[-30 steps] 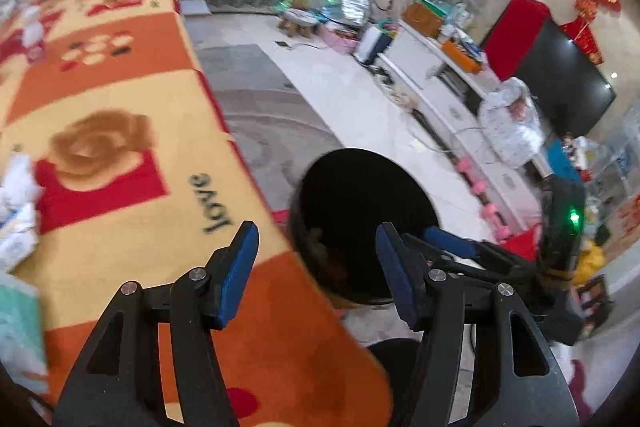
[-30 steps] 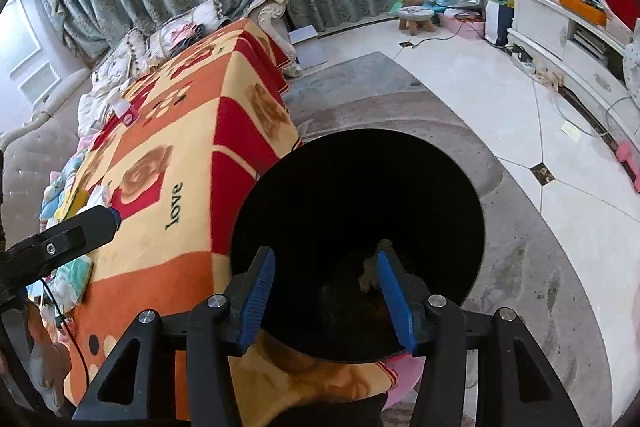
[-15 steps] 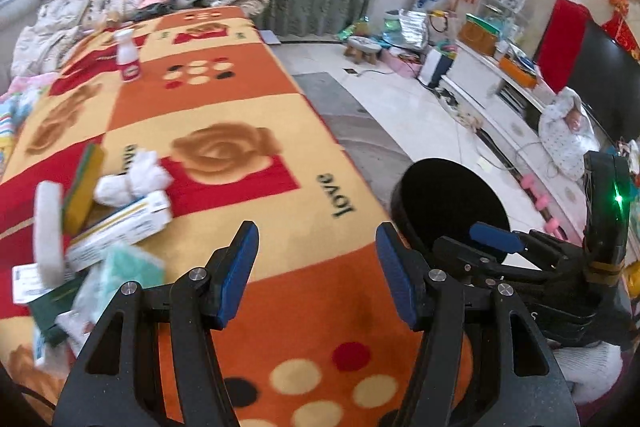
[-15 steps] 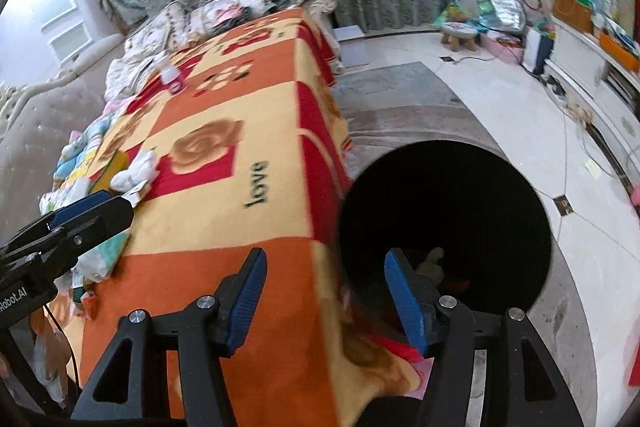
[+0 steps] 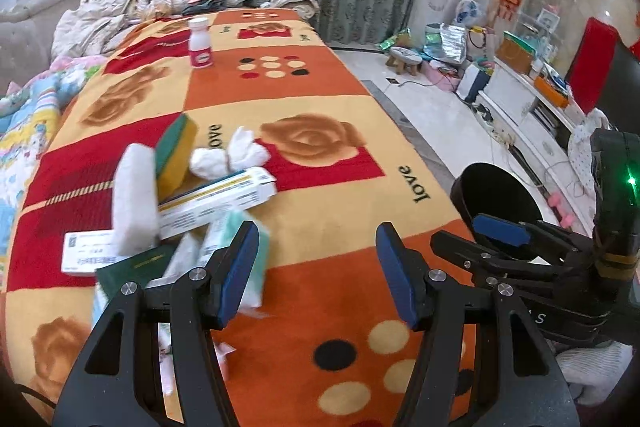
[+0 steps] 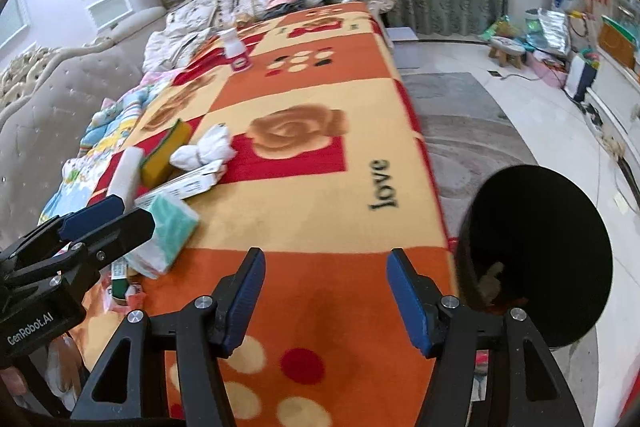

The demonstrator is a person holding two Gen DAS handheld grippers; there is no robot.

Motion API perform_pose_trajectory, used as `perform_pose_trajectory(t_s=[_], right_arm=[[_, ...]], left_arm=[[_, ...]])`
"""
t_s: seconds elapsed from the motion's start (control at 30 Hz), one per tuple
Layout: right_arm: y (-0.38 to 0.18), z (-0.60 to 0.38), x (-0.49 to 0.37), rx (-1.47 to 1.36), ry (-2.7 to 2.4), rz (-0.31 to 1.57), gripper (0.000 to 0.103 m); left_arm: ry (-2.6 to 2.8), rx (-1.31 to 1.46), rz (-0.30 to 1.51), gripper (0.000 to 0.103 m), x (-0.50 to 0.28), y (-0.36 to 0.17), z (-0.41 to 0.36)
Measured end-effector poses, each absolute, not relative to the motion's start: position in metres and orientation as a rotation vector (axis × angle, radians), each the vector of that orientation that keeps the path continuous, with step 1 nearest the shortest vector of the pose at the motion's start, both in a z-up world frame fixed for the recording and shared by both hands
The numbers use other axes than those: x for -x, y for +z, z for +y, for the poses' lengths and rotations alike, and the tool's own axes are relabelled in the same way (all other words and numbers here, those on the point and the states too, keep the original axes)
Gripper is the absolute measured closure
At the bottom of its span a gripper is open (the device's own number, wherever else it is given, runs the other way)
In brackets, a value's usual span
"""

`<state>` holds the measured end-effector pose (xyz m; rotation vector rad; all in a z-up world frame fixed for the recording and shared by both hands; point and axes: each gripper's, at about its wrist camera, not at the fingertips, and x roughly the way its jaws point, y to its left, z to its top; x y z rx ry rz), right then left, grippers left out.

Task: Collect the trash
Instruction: 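Bring both open tools back over the blanket, then grasp the white-blue medicine box with the left tool while the right tool grasps the teal tissue pack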

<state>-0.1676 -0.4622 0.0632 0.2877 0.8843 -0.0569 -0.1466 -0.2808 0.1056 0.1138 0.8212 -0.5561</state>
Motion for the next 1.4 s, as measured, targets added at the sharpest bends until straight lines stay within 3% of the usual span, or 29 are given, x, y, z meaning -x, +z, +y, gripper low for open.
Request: perform_pose_trajectory(t_s=[0.9, 1.4], right_arm=[[0.054, -0.375, 0.127, -0.194, 0.114, 0.965, 0.033], [0.042, -0.323, 0.067, -0.229, 0.199, 1.003, 0.033]], left_arm=[[-0.304, -0.046, 0.844, 0.043, 0.14, 0.096, -0.104], [-0.283, -0.014, 0.898, 0.043, 0.131, 0.079, -0.089]])
